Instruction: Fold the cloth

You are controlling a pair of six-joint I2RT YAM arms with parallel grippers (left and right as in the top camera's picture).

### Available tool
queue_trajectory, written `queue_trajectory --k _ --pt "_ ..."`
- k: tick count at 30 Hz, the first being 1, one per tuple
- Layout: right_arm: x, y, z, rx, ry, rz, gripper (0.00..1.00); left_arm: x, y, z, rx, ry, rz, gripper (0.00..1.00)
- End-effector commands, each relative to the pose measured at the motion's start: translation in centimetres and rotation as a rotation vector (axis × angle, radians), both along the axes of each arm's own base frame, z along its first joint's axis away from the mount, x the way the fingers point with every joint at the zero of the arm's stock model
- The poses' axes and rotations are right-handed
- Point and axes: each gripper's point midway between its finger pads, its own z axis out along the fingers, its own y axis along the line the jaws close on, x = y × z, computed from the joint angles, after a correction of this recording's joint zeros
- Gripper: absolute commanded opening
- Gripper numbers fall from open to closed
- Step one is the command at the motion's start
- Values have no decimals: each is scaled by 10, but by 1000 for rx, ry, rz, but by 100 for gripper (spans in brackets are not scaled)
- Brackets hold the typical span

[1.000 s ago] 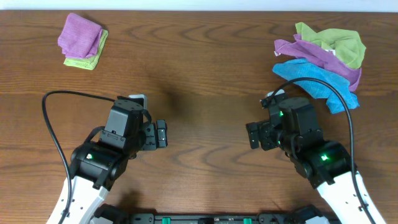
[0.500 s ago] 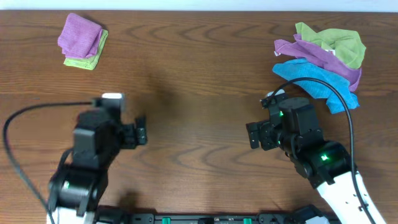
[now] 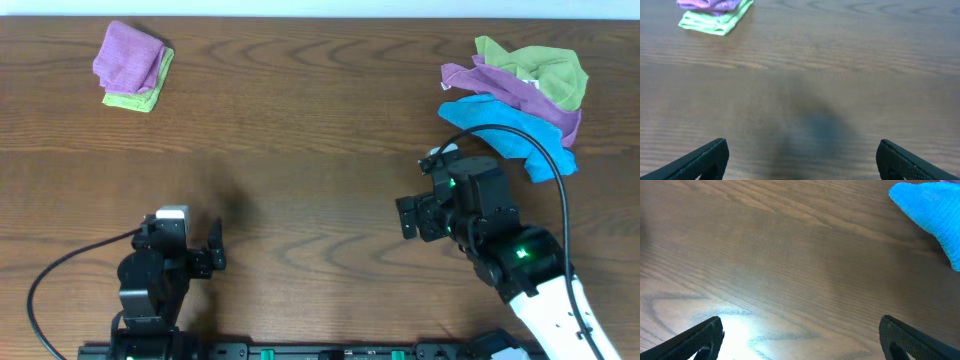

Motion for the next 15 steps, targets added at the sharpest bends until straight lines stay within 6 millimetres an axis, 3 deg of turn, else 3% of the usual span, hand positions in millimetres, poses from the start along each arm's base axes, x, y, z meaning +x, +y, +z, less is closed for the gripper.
queue_trajectory --k 1,10,15 --pt "0 0 4 6 -10 -10 99 -2 -1 -6 -19 -17 -3 95" --pt "0 0 4 6 -10 -10 99 -4 0 -23 -55 -54 24 95" --pt "0 0 4 6 -10 -10 99 -3 5 -18 -53 -78 44 96"
